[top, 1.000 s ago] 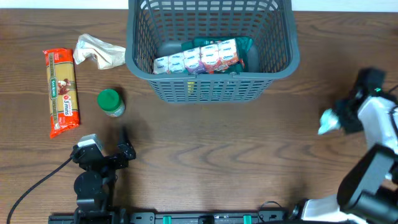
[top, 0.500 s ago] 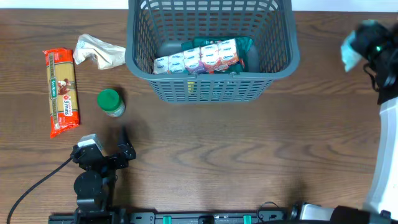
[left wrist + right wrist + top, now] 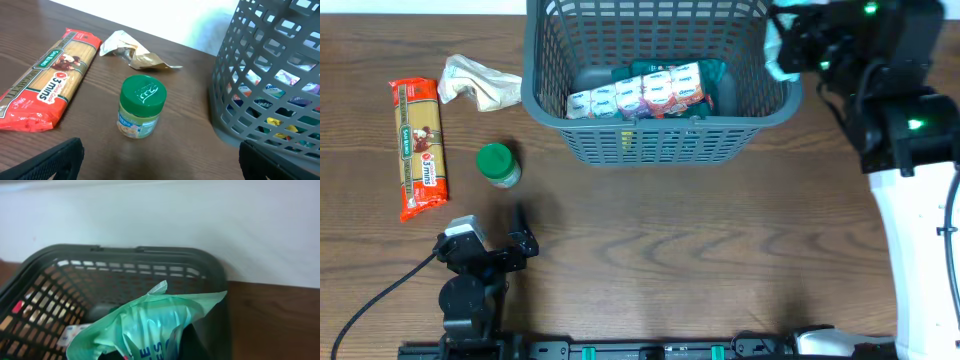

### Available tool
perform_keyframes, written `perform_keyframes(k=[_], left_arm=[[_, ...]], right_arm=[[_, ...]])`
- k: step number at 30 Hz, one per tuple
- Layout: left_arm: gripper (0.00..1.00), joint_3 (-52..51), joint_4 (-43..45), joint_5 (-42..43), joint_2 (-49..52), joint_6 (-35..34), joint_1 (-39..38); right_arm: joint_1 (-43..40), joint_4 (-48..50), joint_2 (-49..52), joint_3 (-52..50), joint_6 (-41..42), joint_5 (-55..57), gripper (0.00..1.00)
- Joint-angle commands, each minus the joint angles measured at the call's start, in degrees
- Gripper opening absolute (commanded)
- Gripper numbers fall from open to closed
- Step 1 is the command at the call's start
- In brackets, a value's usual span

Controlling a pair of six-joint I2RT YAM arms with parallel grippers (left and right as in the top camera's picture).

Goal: Pack container
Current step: 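Lift the mint-green packet into the basket and release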

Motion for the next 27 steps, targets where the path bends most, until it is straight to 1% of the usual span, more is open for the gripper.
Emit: perform_keyframes(k=[1, 4, 13, 16, 17, 18, 19, 27], left_arm=[[0.99, -1.4, -0.4, -0.5, -0.3, 1.0, 0.3], [0.99, -1.4, -0.4, -0.5, -0.3, 1.0, 0.3], [0.99, -1.4, -0.4, -0.5, -0.3, 1.0, 0.3], [0.99, -1.4, -0.4, -0.5, -0.3, 1.0, 0.3], [0.99, -1.4, -0.4, -0.5, -0.3, 1.0, 0.3], [0.99, -1.3, -0.4, -0.5, -0.3, 1.0, 0.3], [0.99, -1.4, -0.4, -0.5, -0.3, 1.0, 0.3], [0.99, -1.4, -0.4, -0.5, -0.3, 1.0, 0.3]], right_arm=[[3.5, 0.0, 2.3, 1.2, -2.7, 5.3, 0.01], [4.9, -0.1, 5.1, 1.2, -3.1, 7.3, 0.01], [4.8, -3.3, 14.6, 1.2, -4.2, 7.4, 0.01], [4.8, -3.8, 16.2, 1.2, -4.2, 7.0, 0.01], [4.8, -3.9, 16.2, 1.2, -4.2, 6.5, 0.07], [4.8, -3.9, 16.2, 1.2, -4.2, 6.5, 0.52], [4.8, -3.6, 16.2, 1.2, -4.2, 6.5, 0.99], [4.8, -3.9, 16.1, 3.4, -4.3, 6.6, 0.99]])
